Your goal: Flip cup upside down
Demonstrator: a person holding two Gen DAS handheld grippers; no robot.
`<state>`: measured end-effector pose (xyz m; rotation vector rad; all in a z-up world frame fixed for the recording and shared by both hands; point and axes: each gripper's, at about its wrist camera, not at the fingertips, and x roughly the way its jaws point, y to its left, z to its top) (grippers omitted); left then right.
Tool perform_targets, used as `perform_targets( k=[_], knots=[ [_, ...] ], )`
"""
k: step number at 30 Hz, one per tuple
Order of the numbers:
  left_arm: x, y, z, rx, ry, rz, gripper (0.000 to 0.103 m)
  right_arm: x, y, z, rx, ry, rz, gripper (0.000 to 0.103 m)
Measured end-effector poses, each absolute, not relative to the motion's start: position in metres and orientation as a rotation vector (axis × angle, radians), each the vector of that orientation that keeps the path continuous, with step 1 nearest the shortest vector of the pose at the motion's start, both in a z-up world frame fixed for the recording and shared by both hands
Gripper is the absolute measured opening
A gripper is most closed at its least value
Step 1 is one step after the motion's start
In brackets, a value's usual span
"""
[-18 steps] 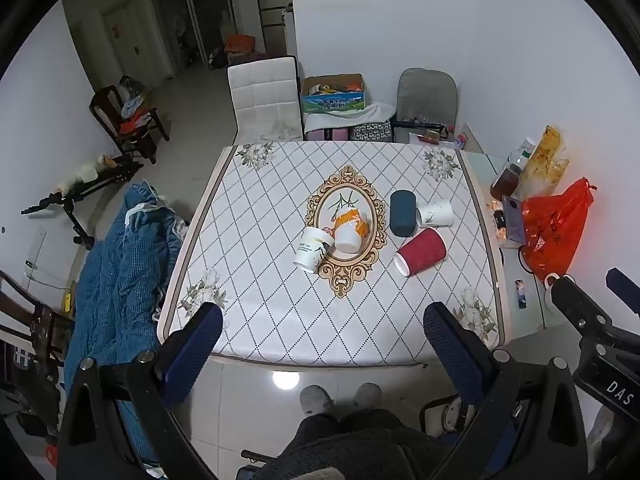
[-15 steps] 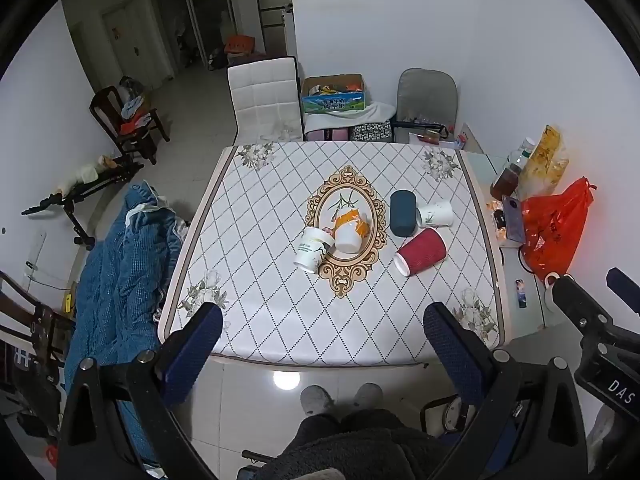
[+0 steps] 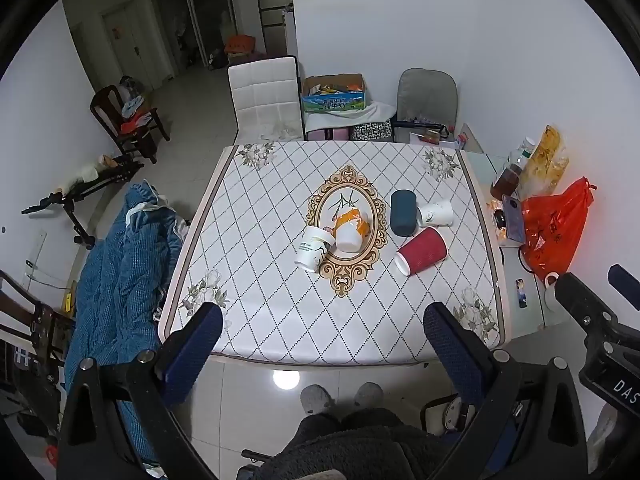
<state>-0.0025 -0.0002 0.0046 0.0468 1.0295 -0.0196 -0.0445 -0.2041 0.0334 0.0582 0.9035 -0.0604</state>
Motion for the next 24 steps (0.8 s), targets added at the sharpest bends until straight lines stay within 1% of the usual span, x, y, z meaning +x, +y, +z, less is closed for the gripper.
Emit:
perform_targets(
  k=[24],
  knots=[
    [-0.0032, 0.0005, 0.0057, 0.043, 1.033, -0.025, 0.103, -0.0419, -0.1987, 0.0294, 0.057, 0.91, -0.056, 0.103]
  ],
)
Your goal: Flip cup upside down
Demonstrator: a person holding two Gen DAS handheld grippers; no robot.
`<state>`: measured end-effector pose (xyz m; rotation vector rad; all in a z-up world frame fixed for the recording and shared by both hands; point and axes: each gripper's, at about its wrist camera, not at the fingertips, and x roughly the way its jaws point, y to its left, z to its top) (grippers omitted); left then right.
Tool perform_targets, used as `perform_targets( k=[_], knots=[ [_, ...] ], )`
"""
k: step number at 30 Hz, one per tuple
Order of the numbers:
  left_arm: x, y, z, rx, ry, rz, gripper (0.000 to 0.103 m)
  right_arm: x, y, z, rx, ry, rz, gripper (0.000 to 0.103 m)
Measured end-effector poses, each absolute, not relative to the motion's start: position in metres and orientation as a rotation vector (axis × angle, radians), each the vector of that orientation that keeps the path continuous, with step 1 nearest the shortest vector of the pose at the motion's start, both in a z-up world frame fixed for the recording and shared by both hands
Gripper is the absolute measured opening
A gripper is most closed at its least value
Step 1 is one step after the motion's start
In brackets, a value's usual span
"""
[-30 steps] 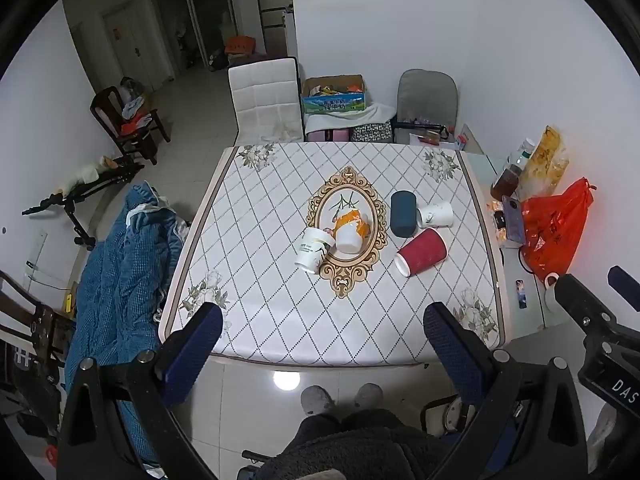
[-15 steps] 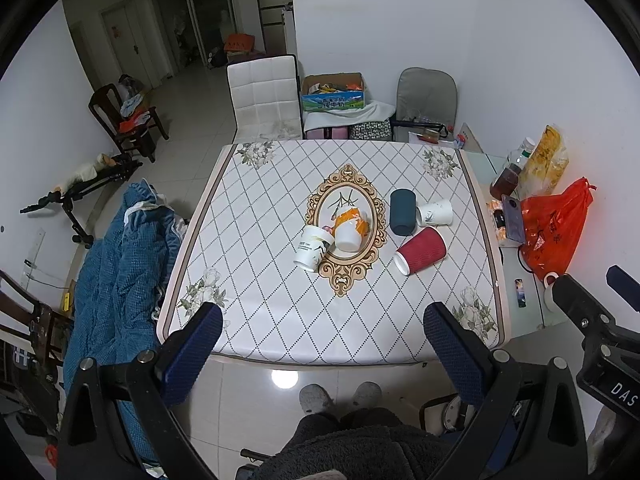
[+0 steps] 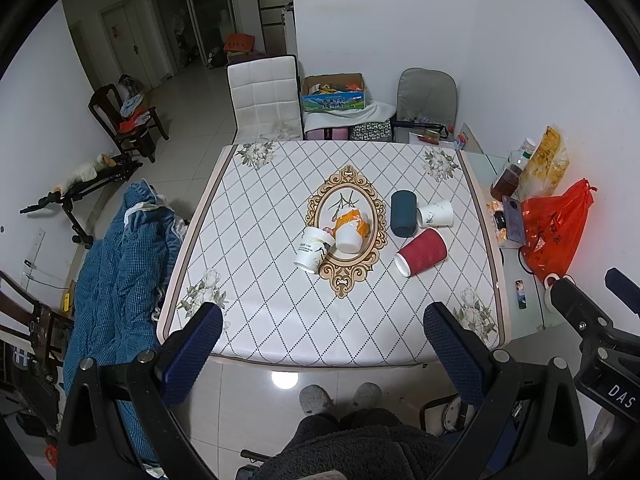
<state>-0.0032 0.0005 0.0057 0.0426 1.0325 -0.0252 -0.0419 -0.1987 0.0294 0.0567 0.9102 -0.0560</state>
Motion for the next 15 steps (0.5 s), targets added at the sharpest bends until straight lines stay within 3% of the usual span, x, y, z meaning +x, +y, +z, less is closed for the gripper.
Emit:
perform_targets(
  k=[15],
  knots=[
    [-0.0019, 0.0001, 0.003, 0.039, 1.034, -0.024, 0.103, -0.0416, -0.2004, 0.0286, 0.057, 0.911, -0.056, 0.103]
  ],
)
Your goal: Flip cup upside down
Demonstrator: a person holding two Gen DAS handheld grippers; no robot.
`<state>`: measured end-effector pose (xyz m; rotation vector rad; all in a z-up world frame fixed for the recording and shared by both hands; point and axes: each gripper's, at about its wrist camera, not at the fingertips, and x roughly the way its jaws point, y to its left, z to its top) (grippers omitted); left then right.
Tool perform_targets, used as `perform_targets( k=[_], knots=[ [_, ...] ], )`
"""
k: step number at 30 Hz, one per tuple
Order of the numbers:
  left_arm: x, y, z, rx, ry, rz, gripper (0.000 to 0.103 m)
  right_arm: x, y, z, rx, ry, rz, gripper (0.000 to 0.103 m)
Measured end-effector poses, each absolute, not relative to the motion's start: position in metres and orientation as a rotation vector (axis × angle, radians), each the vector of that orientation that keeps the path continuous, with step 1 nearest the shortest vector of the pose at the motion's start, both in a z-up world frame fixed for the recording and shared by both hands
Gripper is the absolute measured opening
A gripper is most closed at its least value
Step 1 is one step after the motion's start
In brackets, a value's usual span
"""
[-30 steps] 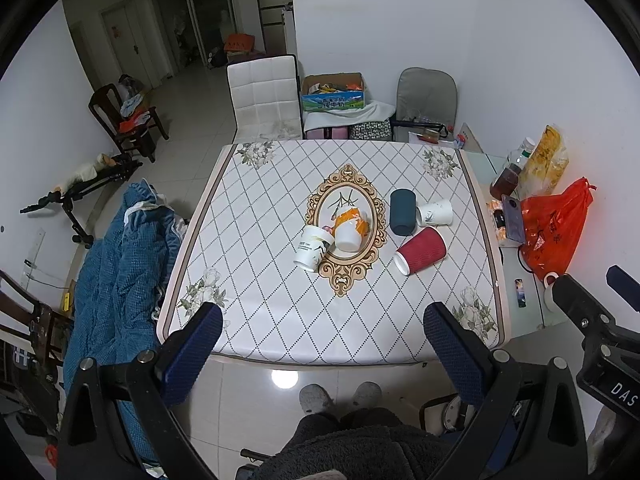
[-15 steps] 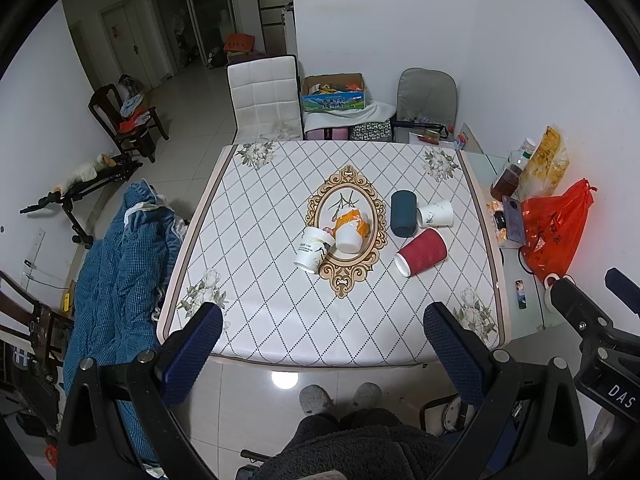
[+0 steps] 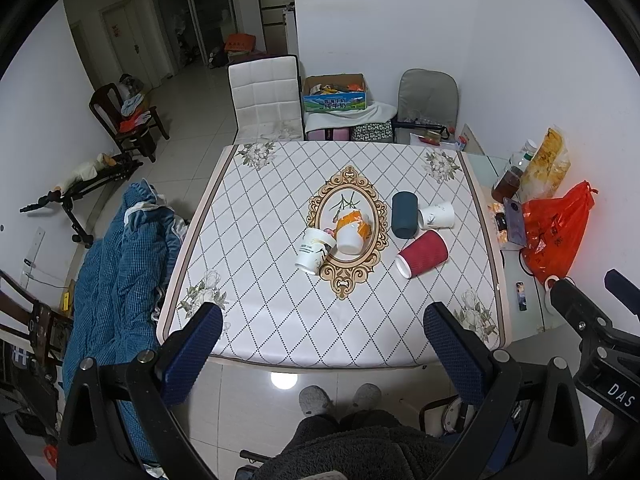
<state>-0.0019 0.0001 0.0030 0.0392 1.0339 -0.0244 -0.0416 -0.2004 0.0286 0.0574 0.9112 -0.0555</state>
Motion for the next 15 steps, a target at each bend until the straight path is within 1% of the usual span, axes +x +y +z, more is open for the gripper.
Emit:
perform_targets(
  k=[15],
  knots=[
    [0.012, 0.005, 0.008, 0.032, 1.014, -0.021, 0.103, -0.039, -0.201, 0.03, 0.057, 0.912, -0.055, 0.103]
  ],
)
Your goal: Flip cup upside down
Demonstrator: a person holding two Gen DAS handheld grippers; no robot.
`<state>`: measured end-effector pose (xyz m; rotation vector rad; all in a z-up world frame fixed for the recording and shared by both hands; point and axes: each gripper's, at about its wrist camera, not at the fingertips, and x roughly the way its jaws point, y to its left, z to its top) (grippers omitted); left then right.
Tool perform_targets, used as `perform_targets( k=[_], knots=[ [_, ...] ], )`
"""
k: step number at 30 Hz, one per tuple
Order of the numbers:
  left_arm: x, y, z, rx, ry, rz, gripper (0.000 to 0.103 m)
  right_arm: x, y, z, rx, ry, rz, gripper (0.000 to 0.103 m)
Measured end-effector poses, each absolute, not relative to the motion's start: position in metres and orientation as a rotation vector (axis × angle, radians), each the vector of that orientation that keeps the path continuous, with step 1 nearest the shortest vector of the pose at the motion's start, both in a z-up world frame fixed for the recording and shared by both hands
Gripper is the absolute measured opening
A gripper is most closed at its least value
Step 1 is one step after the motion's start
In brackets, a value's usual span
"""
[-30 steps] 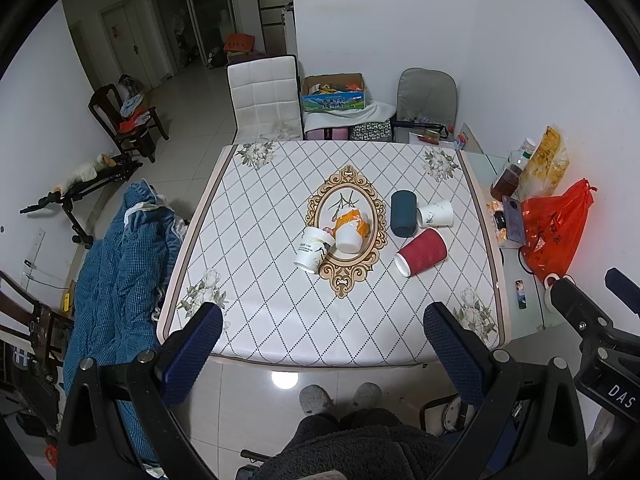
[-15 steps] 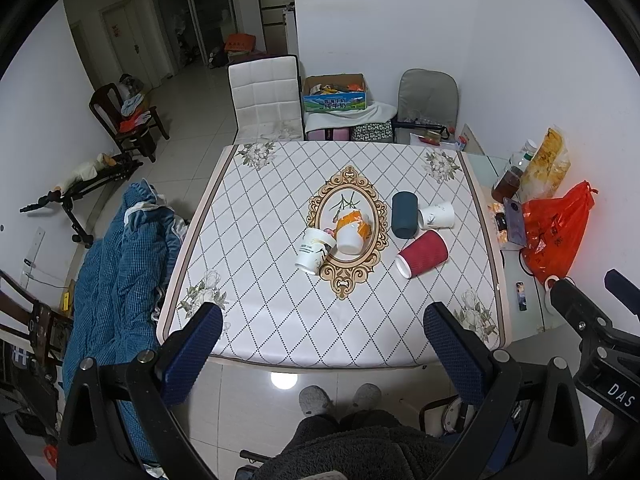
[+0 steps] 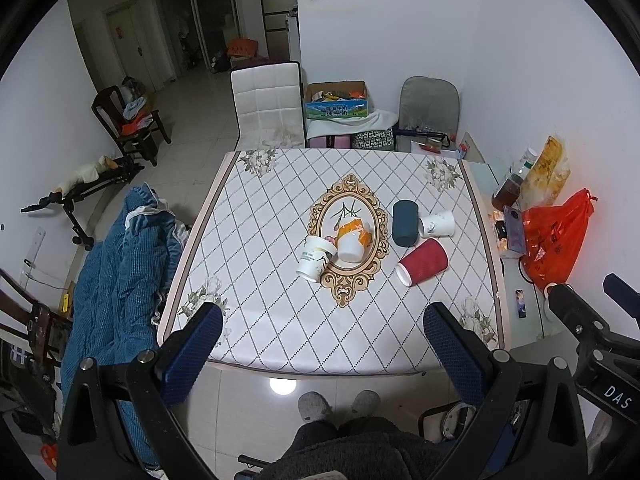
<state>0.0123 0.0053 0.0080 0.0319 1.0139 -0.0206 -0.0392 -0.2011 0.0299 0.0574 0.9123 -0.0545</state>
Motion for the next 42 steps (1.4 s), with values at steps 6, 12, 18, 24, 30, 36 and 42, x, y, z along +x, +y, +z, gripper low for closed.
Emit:
perform_targets(
  k=[6, 12, 18, 24, 30, 36, 42],
  knots=[
    [0.011, 0.005, 0.008, 0.03, 1.004, -0.016, 0.103, -0.033, -0.2, 0.028, 0.056, 0.909, -0.051, 0.103],
    [0.011, 0.007, 0.009, 0.03, 1.003, -0.015, 0.103, -0.033, -0.199, 0.029, 0.058, 0.91, -0.053, 0.103],
    [0.011, 0.007, 0.009, 0.029, 1.004, -0.016, 0.103, -0.033, -0.198, 0.029, 0.056, 0.911, -0.052, 0.103],
    [0.009, 0.009, 0.008, 0.027, 1.005, -0.014, 0.103, -0.031, -0.198, 0.028, 0.059, 0.913, -0.051, 0.103],
    [0.016, 0.015, -0.006, 0.019, 1.012, 0.019, 0.103, -0.028, -0.195, 0.022, 0.065, 0.919, -0.045, 0.103],
    [0.046, 0.025, -0.053, 0.068, 1.054, 0.146, 0.103, 0.002, -0.186, -0.025, 0.082, 0.991, -0.006, 0.103],
    [0.08, 0.037, -0.111, 0.137, 1.14, 0.239, 0.103, 0.047, -0.18, -0.096, 0.092, 1.084, 0.039, 0.103]
  ],
)
